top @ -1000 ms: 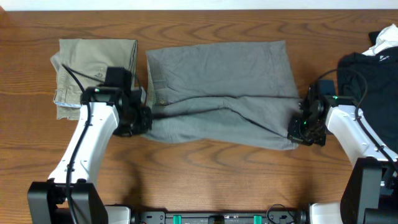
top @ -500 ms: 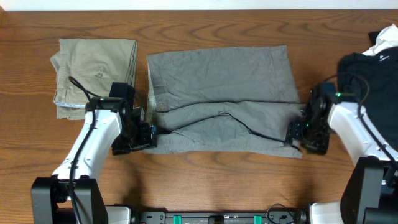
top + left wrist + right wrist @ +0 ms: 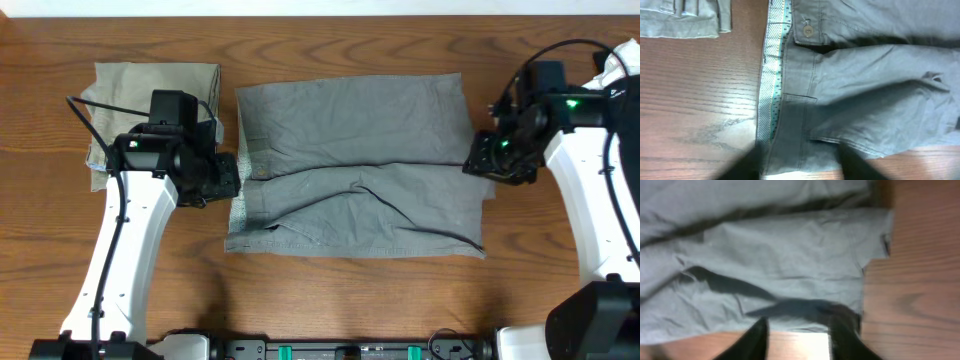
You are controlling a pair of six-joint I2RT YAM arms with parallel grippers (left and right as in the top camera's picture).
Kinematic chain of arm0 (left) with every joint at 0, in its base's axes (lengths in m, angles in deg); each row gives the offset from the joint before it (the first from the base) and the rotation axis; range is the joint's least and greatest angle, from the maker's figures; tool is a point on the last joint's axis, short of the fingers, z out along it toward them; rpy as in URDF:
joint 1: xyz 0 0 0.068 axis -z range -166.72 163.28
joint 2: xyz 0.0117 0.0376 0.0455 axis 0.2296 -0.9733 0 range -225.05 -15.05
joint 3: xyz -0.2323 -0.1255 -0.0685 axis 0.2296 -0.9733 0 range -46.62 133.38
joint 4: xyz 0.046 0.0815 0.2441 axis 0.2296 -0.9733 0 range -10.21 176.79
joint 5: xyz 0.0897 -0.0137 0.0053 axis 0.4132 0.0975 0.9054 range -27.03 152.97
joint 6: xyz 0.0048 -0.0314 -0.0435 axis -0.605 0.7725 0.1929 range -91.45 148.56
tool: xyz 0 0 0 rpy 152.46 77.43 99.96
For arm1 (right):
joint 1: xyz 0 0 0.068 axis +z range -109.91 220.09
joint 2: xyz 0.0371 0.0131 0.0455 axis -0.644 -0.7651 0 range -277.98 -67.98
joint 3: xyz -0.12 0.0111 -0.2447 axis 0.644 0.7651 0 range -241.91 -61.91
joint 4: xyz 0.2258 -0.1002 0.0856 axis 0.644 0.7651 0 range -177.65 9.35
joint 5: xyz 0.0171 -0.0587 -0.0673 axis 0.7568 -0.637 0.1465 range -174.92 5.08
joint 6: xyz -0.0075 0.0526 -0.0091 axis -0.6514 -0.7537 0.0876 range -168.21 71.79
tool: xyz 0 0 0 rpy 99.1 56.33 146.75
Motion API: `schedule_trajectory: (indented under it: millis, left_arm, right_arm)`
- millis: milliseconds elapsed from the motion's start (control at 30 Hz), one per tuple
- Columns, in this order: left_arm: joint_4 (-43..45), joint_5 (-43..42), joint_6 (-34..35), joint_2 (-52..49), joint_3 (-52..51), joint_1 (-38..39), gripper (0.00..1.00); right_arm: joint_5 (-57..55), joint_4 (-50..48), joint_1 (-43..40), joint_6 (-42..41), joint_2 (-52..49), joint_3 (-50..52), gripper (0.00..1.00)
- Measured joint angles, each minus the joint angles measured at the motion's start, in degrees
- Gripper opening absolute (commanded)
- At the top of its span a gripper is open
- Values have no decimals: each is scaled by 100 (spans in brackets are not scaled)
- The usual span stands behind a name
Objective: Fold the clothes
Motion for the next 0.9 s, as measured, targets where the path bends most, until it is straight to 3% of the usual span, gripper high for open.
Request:
schedule_trajectory:
  millis: [100, 500, 900]
  left_arm:
    - [33, -149, -17, -59, -192, 0, 24]
    - [905, -433, -15, -551, -1414, 50, 24]
    - [1014, -492, -61, -560, -2024, 50, 24]
  right_arm:
    - [17, -118, 177, 2, 2, 299, 13]
    - [-2, -2127, 505, -162, 2, 2568, 9]
    - [-101, -1963, 468, -490, 2, 3432, 15]
